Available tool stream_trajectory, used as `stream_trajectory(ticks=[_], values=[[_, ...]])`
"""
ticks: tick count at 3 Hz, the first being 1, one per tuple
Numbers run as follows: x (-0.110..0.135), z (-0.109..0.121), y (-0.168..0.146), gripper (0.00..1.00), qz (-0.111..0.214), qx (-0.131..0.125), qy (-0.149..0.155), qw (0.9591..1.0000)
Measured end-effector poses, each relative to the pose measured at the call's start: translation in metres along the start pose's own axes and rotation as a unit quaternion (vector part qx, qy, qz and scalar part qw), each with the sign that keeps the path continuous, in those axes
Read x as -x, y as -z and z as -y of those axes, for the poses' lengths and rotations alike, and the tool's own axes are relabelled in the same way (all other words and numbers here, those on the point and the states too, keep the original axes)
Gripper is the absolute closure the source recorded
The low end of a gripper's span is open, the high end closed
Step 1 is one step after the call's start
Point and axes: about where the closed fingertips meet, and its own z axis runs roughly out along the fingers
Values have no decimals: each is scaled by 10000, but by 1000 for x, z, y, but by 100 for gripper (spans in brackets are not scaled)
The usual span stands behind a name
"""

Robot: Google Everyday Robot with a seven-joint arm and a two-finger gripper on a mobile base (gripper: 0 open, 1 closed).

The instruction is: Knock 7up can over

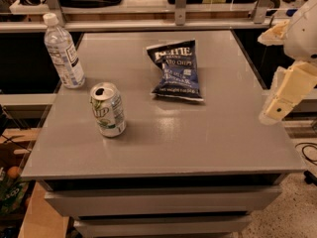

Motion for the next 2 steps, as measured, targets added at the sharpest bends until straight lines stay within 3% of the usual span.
stream_trajectory(ticks=[1,2], values=[[24,-6,-17,0,535,223,107,9983],[54,-19,-29,0,1075,332,102,9936]])
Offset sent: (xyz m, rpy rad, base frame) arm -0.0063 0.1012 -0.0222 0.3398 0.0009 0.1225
